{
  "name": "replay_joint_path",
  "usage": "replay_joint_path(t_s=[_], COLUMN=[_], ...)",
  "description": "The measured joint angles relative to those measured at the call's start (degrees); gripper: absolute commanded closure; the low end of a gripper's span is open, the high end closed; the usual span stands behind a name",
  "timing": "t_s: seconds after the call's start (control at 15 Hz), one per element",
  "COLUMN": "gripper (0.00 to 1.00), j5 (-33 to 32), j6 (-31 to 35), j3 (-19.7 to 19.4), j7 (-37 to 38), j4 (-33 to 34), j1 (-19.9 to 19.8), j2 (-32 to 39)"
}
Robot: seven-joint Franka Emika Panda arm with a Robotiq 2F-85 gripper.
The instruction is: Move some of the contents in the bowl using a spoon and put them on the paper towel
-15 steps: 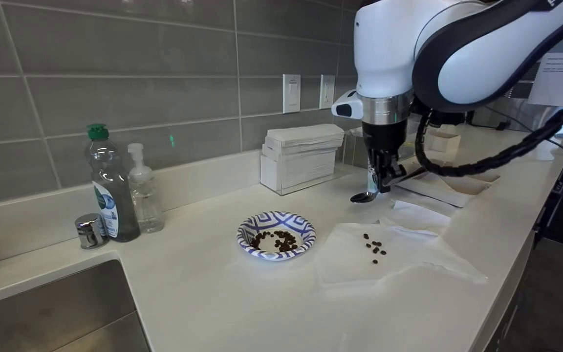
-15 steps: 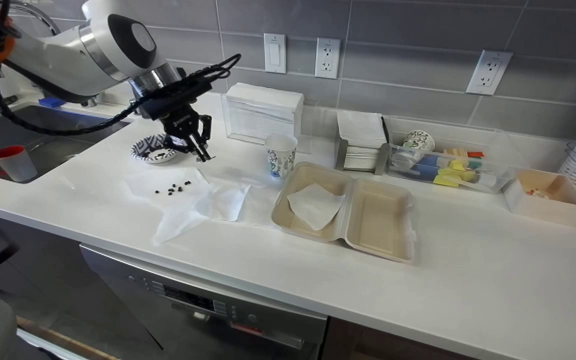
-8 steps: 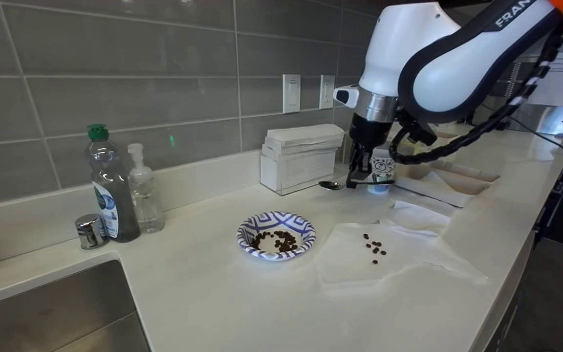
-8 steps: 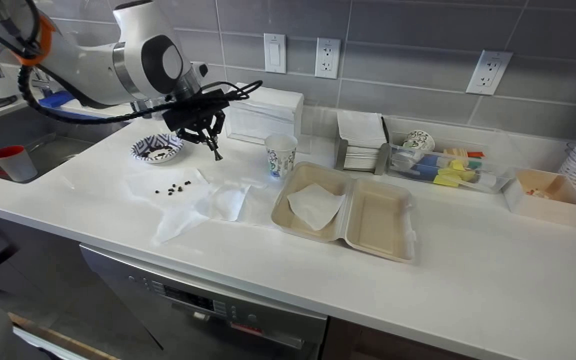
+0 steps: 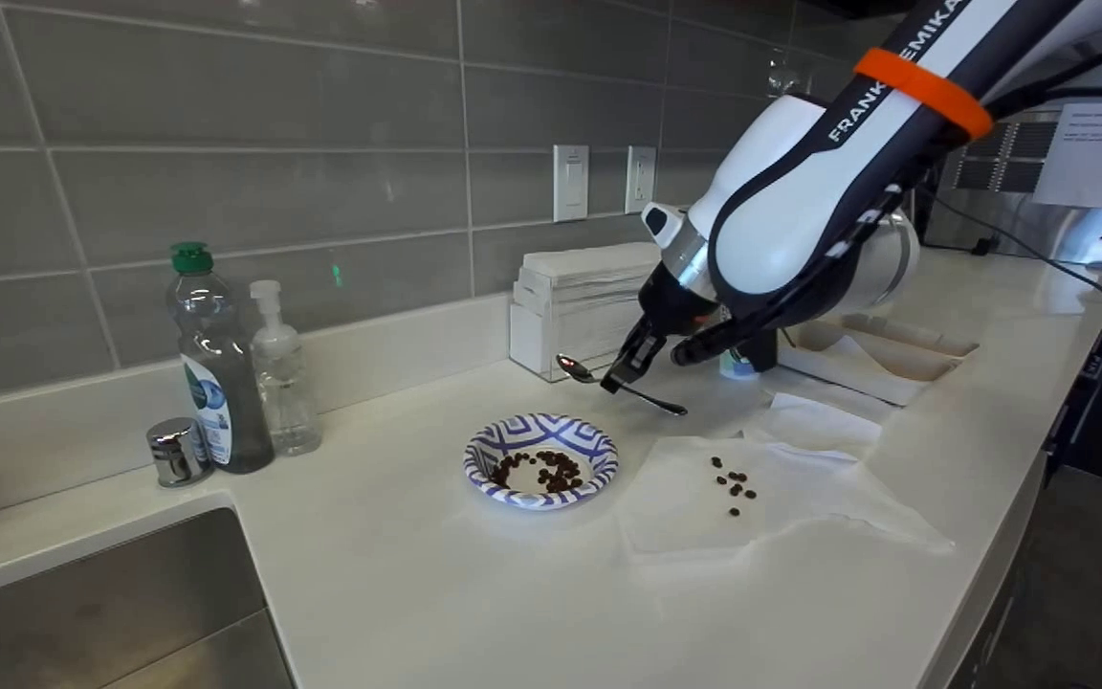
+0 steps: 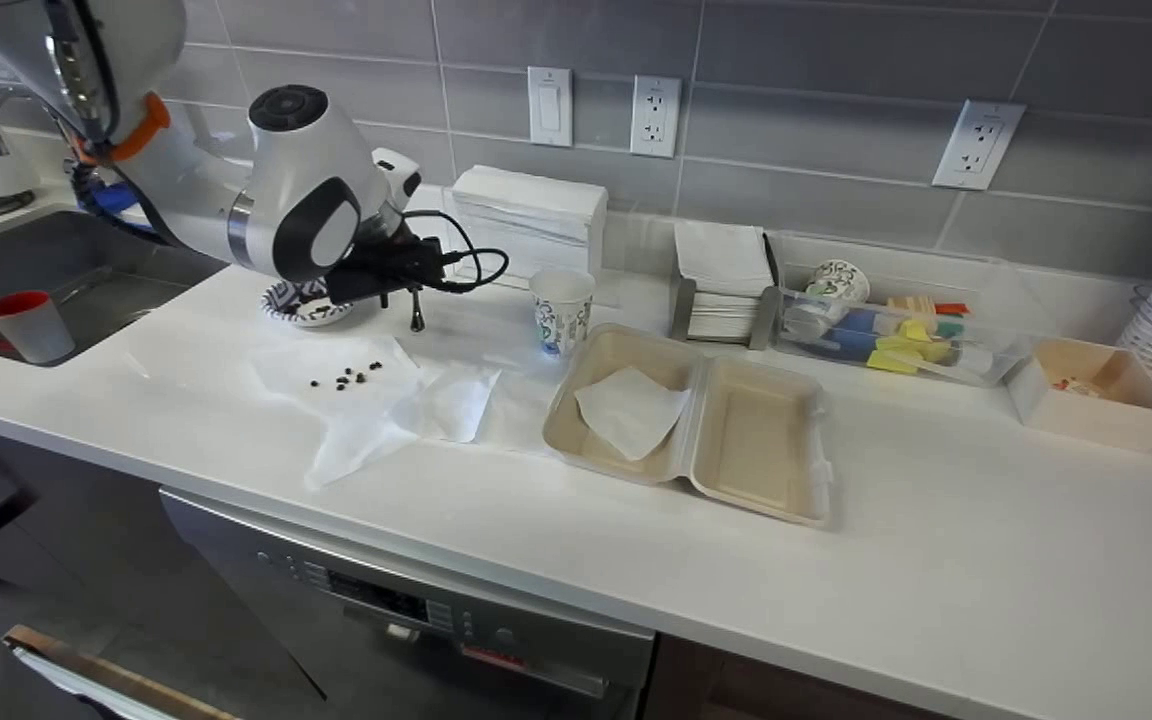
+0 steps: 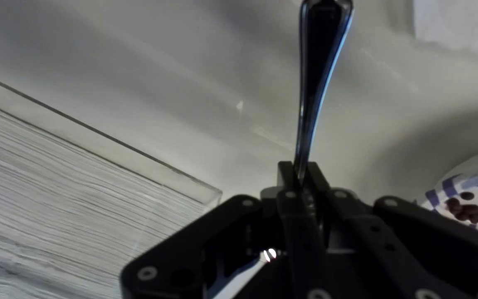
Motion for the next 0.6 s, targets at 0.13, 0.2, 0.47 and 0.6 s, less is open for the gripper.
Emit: replay_joint_path(t_s=[0.13, 0.2, 0.47, 0.6], gripper=[0.98, 0.98, 0.98, 0.98], j5=[2.1, 2.2, 2.0, 1.9], j6=[2.1, 2.5, 2.6, 2.6], j3=[7.4, 10.6, 19.0, 21.5], j7=[-0.8, -0.8, -2.4, -3.6], j4=[0.7, 1.1, 1.8, 1.9], j1=[-5.3, -8.1, -17.9, -21.8], j2=[1.9, 2.8, 5.3, 6.3])
